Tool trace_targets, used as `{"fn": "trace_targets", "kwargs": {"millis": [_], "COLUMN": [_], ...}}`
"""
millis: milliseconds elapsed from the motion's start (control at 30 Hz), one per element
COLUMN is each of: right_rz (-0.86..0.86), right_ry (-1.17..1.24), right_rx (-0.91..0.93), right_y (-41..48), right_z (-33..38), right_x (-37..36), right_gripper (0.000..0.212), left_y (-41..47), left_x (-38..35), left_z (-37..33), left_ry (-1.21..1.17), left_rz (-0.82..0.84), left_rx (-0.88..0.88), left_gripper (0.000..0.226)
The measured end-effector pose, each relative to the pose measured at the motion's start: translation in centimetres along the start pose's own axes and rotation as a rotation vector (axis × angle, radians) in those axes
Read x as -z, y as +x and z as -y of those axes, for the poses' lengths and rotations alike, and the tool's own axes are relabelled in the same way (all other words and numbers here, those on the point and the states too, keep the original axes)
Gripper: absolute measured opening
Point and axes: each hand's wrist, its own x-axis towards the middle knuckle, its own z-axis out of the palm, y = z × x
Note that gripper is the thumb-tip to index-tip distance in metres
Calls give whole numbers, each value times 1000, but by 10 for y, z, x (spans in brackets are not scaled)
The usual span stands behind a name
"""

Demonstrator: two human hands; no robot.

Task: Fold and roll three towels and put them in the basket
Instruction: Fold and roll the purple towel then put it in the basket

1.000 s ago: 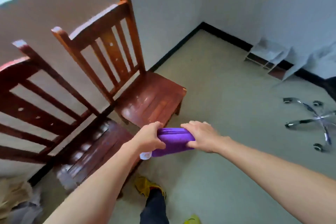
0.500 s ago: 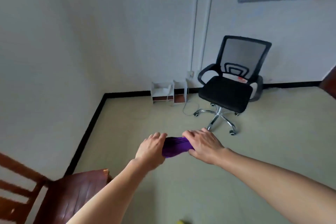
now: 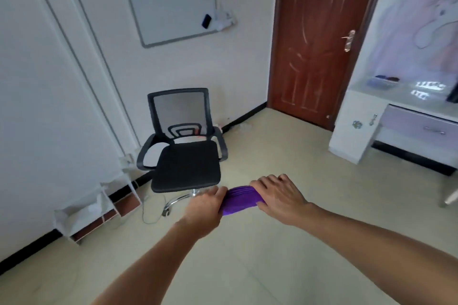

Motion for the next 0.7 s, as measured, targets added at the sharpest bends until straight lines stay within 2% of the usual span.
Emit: {"fn": "trace_targets", "kwargs": {"millis": [100,267,400,533,700], "right_rz": [29,46,75,69,77], "right_ry": [-66,-76,-37,-34,-21], "right_rx": [-156,-273,-335,-385,-473], "right_y": [-12,-21,-6,20,35], "right_z": [-74,-181,-277,-368,-455], "right_x": [-12,-39,-62,-66,-69], "right_gripper": [32,39,44,39,34], "left_y": [83,200,302,403,492], "left_x": [-21,-51,-66,-68,-75], "left_z": [-35,-87,-119,-154,-192], "left_ry": [35,96,149,166,118], "left_rz": [-7,8,22,16,18], "left_rx": [-207,-396,-456,-470,-522], "left_gripper": [37,37,38,40,57]}}
